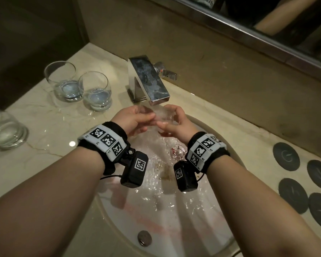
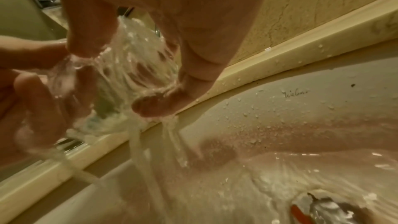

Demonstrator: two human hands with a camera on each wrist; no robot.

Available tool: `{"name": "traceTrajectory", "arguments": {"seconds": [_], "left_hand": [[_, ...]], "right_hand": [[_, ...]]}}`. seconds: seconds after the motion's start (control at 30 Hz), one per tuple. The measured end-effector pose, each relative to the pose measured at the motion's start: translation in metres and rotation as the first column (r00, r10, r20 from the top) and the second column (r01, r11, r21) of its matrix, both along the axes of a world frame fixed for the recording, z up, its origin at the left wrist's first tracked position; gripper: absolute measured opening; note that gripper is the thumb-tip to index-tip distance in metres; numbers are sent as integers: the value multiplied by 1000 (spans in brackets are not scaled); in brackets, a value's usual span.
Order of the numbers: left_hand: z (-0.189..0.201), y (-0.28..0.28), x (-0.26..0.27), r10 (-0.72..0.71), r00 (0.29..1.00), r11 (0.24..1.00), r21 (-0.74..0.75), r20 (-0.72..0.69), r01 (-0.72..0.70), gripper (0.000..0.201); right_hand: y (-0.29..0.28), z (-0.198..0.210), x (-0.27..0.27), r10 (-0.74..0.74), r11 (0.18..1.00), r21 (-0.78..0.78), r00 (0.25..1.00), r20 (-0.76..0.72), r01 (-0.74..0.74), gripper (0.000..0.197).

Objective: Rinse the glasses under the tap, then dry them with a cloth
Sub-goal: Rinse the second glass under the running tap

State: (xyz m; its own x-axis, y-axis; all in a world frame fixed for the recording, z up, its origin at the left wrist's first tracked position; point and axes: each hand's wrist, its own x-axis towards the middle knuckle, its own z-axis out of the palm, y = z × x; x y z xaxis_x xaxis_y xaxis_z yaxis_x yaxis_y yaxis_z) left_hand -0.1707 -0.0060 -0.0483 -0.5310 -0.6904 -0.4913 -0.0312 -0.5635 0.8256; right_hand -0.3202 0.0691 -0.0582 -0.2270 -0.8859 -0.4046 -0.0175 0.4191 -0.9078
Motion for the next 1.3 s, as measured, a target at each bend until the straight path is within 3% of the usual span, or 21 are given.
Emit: {"name": "traceTrajectory", "arguments": {"seconds": [0.23, 0.33, 0.47, 0.63, 0.77, 0.87, 1.03, 1.3], "left_hand": [[-4, 3, 1, 28, 999, 998, 63, -20, -27, 2], [-7, 5, 0, 77, 997, 991, 113, -2, -76, 11], [-6, 3, 4, 49, 998, 993, 107, -41, -44, 2], [-6, 3, 8, 14, 998, 998, 68, -61, -10, 15], [-5, 0, 7, 51, 997, 996, 72, -60, -47, 12], [-5, -1, 6, 78, 994, 993, 95, -71, -71, 8], [-6, 0, 6, 108, 989, 986, 141, -105, -93, 12], [-3, -3, 7, 68, 994, 993, 104, -89, -59, 12]], "right_hand": [[-10, 2, 6, -76, 995, 55, 988, -132, 83, 42], [-17, 6, 8, -47, 988, 133, 976, -213, 77, 49], [-16, 5, 7, -3, 984, 176, 981, -195, 38, 58], [-17, -1, 5, 9, 980, 197, 999, -32, -2, 77], [-9, -8, 0, 2, 997, 71, 999, 42, -5, 61], [-3, -5, -3, 43, 999, -8, 999, 18, -43, 69], [-4, -2, -3, 46, 998, -24, 992, -121, -49, 63], [-7, -1, 0, -24, 1000, 19, 999, -39, 24, 57]]}}
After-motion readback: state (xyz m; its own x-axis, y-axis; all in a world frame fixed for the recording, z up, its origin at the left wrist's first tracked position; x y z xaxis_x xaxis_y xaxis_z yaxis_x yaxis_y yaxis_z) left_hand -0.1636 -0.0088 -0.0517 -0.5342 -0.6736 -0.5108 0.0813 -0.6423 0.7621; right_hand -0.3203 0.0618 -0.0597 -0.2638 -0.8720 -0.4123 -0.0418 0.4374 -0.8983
